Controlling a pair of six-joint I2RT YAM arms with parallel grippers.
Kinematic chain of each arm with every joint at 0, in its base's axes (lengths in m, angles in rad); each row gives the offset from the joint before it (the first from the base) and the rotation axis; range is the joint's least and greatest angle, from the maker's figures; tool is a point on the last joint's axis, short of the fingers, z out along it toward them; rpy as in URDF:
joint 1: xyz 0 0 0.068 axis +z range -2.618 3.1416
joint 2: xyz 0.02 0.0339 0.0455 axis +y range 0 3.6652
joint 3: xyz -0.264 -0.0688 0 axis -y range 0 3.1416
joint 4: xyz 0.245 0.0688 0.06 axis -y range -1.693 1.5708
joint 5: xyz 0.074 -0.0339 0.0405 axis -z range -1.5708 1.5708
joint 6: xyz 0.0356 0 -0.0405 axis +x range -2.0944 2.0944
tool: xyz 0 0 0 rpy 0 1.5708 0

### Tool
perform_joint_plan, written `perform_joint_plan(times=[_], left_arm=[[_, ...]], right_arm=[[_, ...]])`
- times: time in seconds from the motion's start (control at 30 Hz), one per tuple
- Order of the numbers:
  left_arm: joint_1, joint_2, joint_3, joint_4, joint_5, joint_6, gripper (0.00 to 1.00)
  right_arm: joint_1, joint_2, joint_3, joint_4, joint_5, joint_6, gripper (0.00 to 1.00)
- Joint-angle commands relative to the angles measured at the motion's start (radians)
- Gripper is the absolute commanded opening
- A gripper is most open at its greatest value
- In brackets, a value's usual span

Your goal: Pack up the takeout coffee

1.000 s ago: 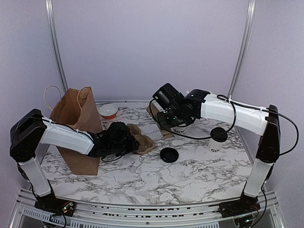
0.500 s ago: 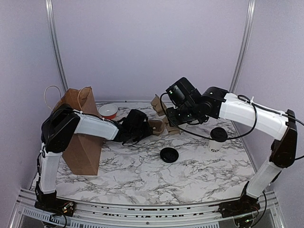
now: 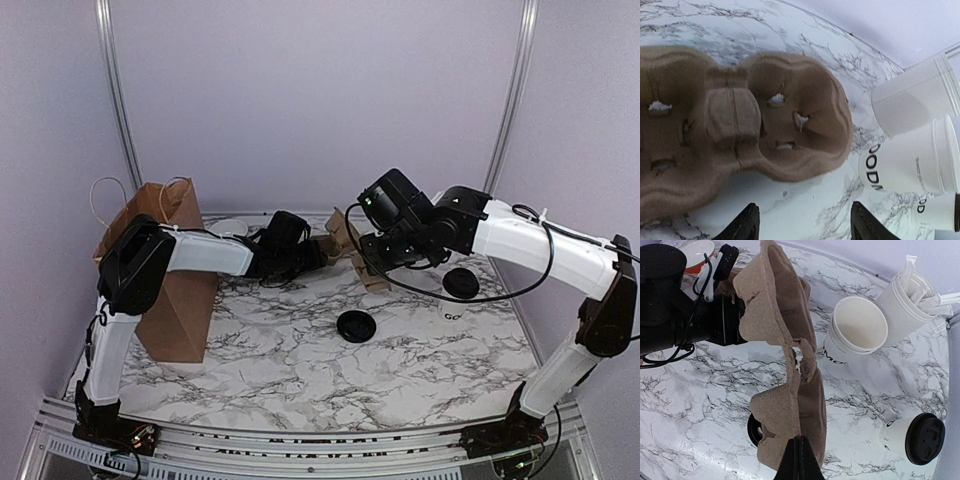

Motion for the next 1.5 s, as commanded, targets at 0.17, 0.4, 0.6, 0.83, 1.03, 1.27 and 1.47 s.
perform_joint_plan(times=[0.17, 0.4, 0.6, 0.83, 1.03, 1.27, 1.47], left_arm=[[-0.080, -0.238, -0.259, 0.042, 0.039, 0.053, 0.65], [-0.144, -0.372, -0.400, 0.048, -0.002, 0.044, 0.66], [-0.193, -0.542, -0.537, 0.007, -0.101, 0.044, 0.66], [-0.268, -0.749, -0.664, -0.069, -0.186, 0.064, 0.66], [-0.315, -0.901, -0.716, -0.139, -0.229, 0.082, 0.67], [-0.317, -1.016, -0.757, -0.182, -0.235, 0.101, 0.67], [-0.318, -1.091, -0.750, -0.232, -0.235, 0.125, 0.68]], right_arm=[[0.074, -0.048, -0.033, -0.131, 0.072, 0.077, 0.00], [0.134, -0.055, -0.087, -0.185, 0.079, 0.162, 0.00], [0.201, -0.016, -0.085, -0.194, 0.066, 0.213, 0.00], [0.255, 0.062, -0.038, -0.173, 0.032, 0.256, 0.00], [0.284, 0.154, 0.037, -0.133, 0.002, 0.274, 0.00], [0.313, 0.294, 0.106, -0.132, -0.015, 0.334, 0.06], [0.353, 0.388, 0.168, 0.017, -0.119, 0.307, 0.26]])
